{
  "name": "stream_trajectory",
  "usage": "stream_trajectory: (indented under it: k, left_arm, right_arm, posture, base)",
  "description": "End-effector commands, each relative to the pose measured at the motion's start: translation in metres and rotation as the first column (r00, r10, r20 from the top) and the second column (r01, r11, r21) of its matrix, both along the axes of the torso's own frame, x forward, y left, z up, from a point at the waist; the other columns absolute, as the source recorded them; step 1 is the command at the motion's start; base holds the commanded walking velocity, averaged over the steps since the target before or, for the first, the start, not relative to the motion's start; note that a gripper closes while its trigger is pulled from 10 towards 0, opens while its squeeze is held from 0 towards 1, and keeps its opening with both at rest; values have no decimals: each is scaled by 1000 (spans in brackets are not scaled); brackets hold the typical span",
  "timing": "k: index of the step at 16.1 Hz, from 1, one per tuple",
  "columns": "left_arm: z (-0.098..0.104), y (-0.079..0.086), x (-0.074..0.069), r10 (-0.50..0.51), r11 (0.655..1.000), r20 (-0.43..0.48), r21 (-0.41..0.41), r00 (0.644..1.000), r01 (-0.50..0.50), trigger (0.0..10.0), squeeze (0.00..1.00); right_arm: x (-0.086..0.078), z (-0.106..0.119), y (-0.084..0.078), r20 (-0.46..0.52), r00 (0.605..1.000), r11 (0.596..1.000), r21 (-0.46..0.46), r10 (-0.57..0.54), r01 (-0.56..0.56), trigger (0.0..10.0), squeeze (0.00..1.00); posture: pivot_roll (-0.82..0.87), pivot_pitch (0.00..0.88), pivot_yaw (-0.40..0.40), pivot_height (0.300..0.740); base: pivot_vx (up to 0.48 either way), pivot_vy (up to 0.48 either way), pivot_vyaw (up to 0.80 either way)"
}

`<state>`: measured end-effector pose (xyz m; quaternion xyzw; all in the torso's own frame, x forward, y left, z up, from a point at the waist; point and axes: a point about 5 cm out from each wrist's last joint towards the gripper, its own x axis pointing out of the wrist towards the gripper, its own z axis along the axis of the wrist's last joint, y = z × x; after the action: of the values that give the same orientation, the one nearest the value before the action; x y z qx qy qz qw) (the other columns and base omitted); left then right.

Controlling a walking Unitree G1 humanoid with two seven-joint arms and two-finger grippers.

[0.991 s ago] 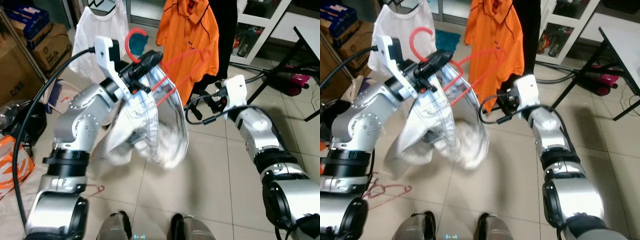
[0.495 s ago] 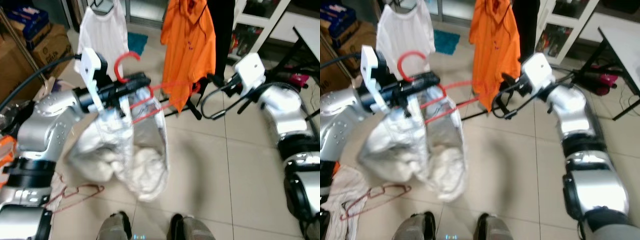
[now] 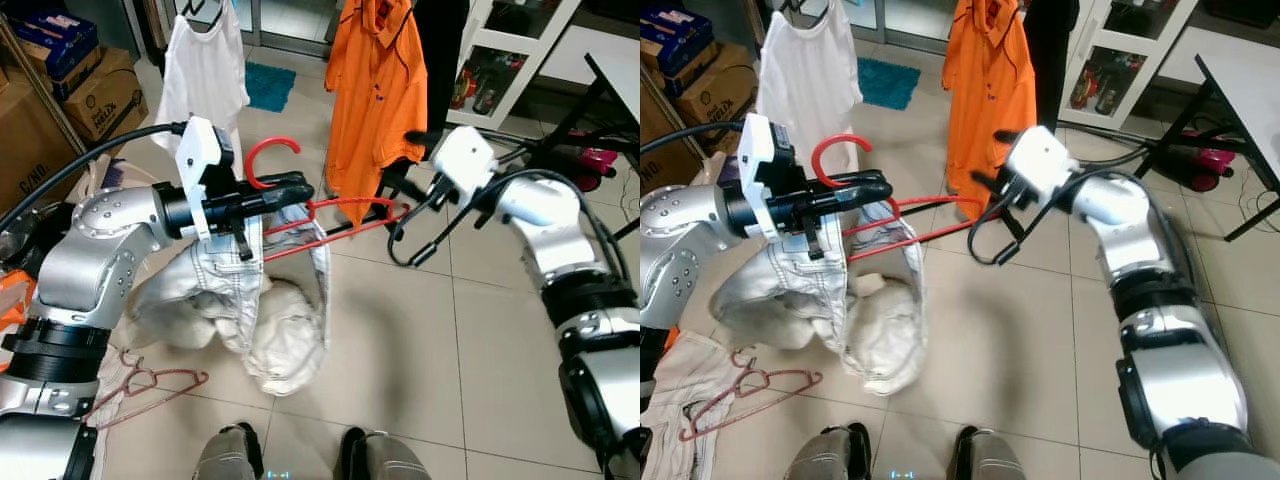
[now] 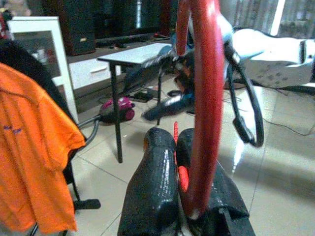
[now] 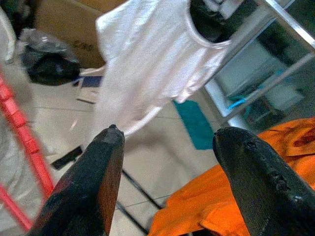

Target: Hang hanger

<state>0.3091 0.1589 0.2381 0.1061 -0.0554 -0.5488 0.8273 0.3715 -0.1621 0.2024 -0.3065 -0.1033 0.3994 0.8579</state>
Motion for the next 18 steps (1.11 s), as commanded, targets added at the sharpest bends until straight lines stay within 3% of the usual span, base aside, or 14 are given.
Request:
stream_trajectory:
  k: [1,9,12,13,18]
  left_arm:
    - [13,-5,-5,-45,999,69,8,997,44,10000,0]
    - [9,-4,-4,-42,999,59,12,997,41,10000,0]
    - [8,-4,-4,-41,999,53,14,998,40,10000,0]
    - [6,-5,-5,-43,999,49,13,998,42,10000,0]
    - [4,-5,-6,-39,999,41,10,998,39,10000,0]
  right_arm:
    - [-3,-2,0,0,1000,999,-32,27,-27,10000,0]
    - [-11,-6,0,-80,990,993,-11,117,-118,10000,0]
    - [0,19,-18,-30,1000,995,101,4,-1,10000,0]
    - [5,35,-33,-8,997,982,174,-73,73,10000,0]
    - [0,39,-35,-55,998,980,200,6,5,10000,0]
  posture:
    - [-44,153,-99,740]
    - [-46,158,-99,740]
    - [-46,158,-99,740]
    - [-43,160,-99,740]
    - [-38,154,-100,740]
  base:
    - [0,0,0]
    - [0,0,0]
    - [0,0,0]
    - [0,0,0]
    - [0,0,0]
